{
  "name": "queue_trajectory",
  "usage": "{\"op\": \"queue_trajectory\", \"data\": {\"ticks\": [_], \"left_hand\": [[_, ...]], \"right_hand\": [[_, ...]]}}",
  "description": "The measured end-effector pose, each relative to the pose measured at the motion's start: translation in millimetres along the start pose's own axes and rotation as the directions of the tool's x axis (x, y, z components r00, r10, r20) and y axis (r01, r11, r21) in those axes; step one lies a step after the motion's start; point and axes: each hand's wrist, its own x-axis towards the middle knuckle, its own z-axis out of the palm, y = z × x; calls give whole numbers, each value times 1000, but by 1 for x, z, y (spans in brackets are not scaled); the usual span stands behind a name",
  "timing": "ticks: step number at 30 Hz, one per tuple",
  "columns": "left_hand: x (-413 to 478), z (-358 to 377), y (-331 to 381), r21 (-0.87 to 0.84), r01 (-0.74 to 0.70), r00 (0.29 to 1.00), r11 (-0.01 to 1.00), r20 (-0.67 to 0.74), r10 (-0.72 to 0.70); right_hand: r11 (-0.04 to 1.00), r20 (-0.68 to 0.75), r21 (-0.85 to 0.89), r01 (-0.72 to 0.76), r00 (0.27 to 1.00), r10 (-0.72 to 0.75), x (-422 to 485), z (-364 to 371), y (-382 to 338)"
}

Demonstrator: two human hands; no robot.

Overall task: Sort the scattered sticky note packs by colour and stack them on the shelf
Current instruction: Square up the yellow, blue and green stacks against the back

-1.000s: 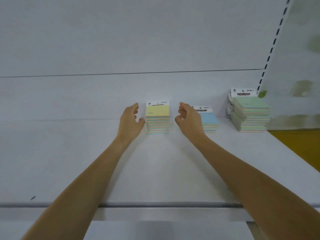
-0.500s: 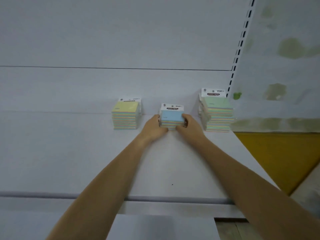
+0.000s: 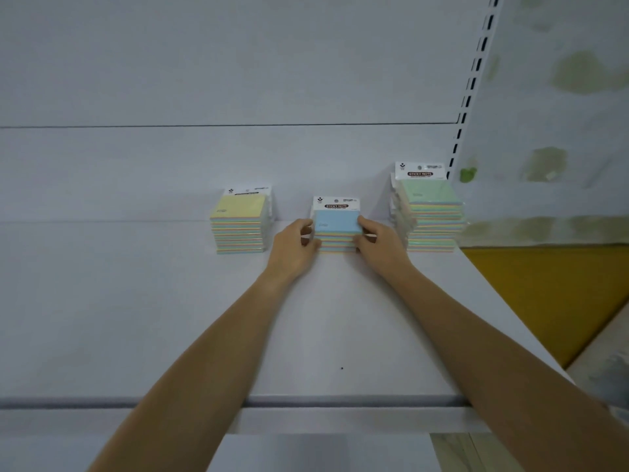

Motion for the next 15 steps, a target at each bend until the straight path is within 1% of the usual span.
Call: {"op": "queue_trajectory", "data": {"ticks": [3,6,9,10,12,15], "left_hand": [[-5,-1,2,-32,-63,998,998,0,63],[-6,-1,3,46,-135,991,990,11,134],[-7,-1,3,68,-120,993,990,10,119],[-7,-2,3,61,-111,994,992,5,111],[-7,-2,3,51,-105,994,993,-3,105],[-7,-1,3,74,-111,994,991,10,111]], "right_hand": [[998,-42,62,-32,998,35,-1,2,3],[1000,-70,8,-3,998,4,-3,1,2],[995,-70,-61,80,994,-85,-4,1,2],[993,-65,-75,87,994,-92,-4,1,2],[996,-63,-58,75,995,-78,-2,0,6],[999,-82,41,18,996,-15,0,-1,8]]}}
